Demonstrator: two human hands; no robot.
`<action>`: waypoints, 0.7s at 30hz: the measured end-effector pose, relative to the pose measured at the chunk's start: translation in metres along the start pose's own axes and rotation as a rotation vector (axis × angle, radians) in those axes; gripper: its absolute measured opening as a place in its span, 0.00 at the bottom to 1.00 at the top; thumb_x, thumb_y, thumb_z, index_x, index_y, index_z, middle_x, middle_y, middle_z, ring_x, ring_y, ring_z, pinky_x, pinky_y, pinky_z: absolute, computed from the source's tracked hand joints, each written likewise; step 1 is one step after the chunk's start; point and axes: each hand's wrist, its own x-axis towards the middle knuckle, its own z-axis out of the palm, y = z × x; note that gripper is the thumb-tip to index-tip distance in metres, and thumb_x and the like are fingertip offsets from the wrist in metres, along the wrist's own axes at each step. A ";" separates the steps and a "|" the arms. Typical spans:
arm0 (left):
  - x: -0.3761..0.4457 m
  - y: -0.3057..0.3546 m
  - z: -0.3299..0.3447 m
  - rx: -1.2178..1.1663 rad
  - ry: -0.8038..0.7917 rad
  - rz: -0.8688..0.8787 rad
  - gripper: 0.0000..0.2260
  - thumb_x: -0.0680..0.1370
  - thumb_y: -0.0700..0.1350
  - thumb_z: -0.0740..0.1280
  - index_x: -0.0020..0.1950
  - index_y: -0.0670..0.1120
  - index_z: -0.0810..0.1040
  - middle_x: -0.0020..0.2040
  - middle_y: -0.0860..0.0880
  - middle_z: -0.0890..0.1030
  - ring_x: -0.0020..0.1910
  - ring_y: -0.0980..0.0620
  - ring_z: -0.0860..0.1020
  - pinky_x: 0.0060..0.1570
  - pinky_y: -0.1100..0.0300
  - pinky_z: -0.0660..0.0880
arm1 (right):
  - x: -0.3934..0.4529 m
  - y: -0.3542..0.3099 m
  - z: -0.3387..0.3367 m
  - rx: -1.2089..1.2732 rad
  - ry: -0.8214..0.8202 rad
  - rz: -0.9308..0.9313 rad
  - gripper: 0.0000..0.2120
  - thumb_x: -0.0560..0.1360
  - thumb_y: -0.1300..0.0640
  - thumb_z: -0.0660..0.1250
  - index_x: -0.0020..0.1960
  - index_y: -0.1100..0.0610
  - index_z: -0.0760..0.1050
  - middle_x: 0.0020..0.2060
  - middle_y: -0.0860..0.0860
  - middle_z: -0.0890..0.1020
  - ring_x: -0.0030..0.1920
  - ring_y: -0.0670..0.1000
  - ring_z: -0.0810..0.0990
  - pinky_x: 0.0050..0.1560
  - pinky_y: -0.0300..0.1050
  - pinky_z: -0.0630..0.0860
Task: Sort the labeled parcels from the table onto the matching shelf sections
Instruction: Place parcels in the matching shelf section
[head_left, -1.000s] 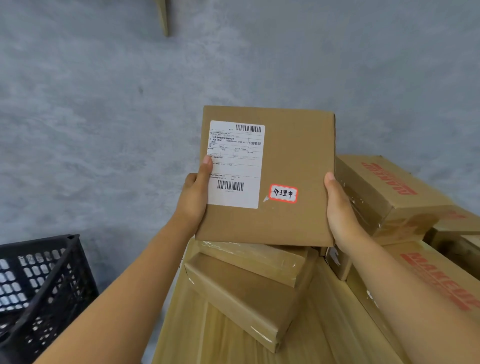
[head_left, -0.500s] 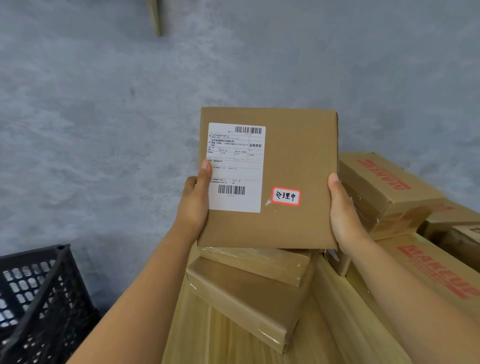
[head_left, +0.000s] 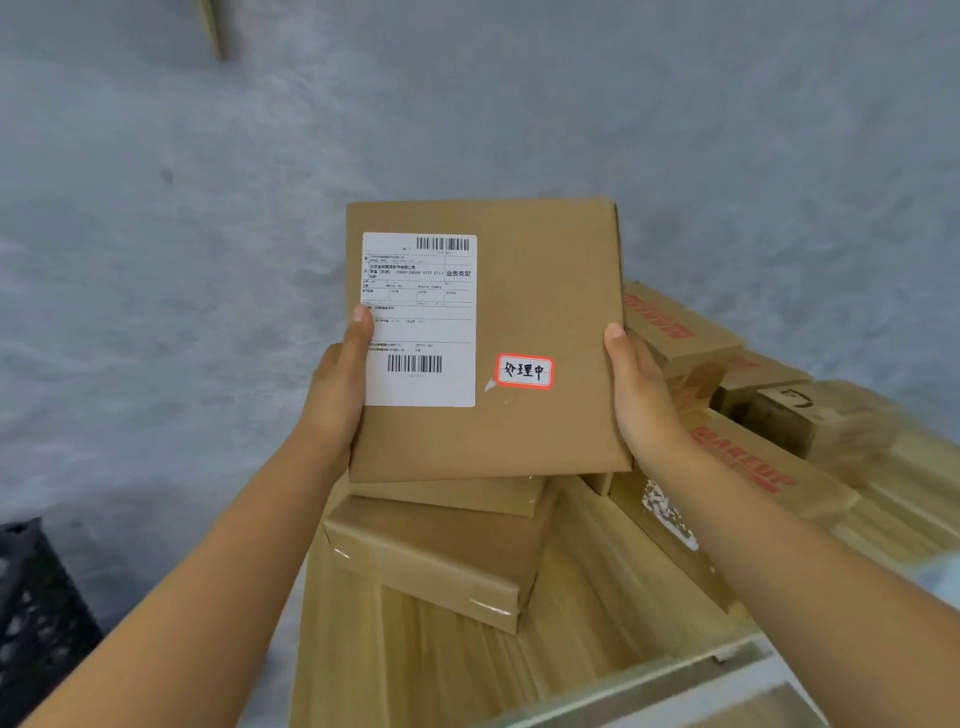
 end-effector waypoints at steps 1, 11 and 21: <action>-0.003 0.006 0.008 -0.006 -0.004 0.000 0.27 0.68 0.77 0.60 0.52 0.61 0.85 0.53 0.54 0.86 0.52 0.53 0.85 0.60 0.47 0.77 | -0.004 -0.005 -0.012 0.009 0.005 0.002 0.34 0.69 0.25 0.53 0.64 0.43 0.74 0.54 0.43 0.83 0.54 0.46 0.82 0.55 0.48 0.76; -0.076 0.044 0.158 -0.048 -0.196 0.012 0.33 0.65 0.79 0.61 0.57 0.57 0.83 0.54 0.52 0.86 0.55 0.48 0.83 0.62 0.43 0.76 | -0.082 -0.014 -0.196 -0.126 0.269 -0.025 0.20 0.79 0.32 0.51 0.61 0.42 0.70 0.45 0.35 0.77 0.43 0.33 0.77 0.43 0.35 0.68; -0.225 0.081 0.423 -0.177 -0.582 0.011 0.36 0.65 0.76 0.63 0.64 0.54 0.80 0.57 0.50 0.85 0.56 0.47 0.83 0.64 0.44 0.75 | -0.234 -0.032 -0.483 -0.237 0.606 0.017 0.27 0.80 0.32 0.51 0.68 0.49 0.71 0.57 0.47 0.81 0.56 0.48 0.80 0.57 0.48 0.74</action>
